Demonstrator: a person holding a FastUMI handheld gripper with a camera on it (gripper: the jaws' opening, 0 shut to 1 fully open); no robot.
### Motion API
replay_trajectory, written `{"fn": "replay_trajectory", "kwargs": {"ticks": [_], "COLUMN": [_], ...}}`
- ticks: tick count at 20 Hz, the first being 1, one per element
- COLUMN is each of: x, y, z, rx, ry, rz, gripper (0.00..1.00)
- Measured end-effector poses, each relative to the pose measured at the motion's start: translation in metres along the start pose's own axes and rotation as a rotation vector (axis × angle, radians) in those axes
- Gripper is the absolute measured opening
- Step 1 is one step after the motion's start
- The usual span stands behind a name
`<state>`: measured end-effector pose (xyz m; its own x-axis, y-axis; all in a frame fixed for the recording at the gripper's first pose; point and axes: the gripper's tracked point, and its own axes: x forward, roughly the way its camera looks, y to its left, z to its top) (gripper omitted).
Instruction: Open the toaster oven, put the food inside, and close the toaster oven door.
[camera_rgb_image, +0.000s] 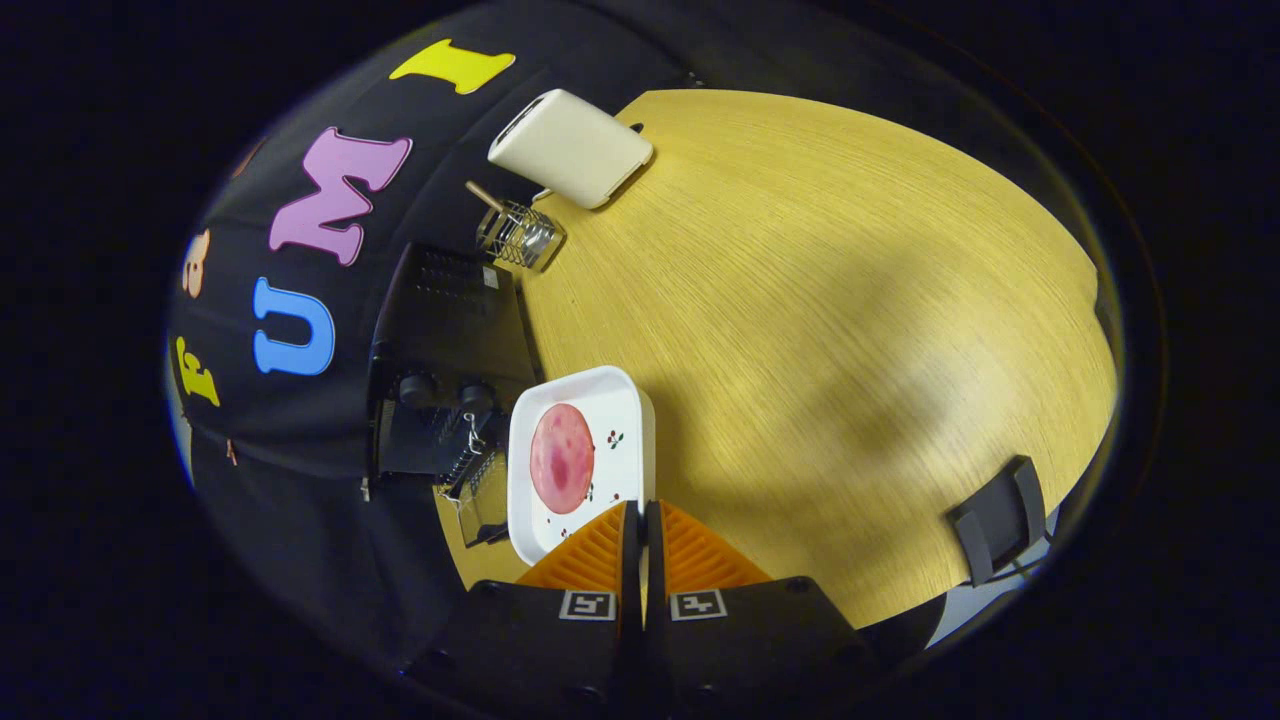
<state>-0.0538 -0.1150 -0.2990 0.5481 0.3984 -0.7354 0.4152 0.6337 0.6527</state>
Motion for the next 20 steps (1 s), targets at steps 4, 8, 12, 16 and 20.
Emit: {"fn": "replay_trajectory", "kwargs": {"ticks": [4,8,12,16,20], "x": [-0.020,-0.034,-0.034,-0.024,-0.006], "y": [0.011,0.028,0.050,0.072,0.097], "z": [-0.010,-0.027,-0.048,-0.072,-0.093], "rx": [0.018,0.039,0.052,0.031,-0.025], "ry": [-0.038,-0.055,-0.045,-0.011,0.025], "rz": [0.038,0.082,0.118,0.136,0.128], "gripper": [0.06,0.05,0.05,0.05,0.05]}}
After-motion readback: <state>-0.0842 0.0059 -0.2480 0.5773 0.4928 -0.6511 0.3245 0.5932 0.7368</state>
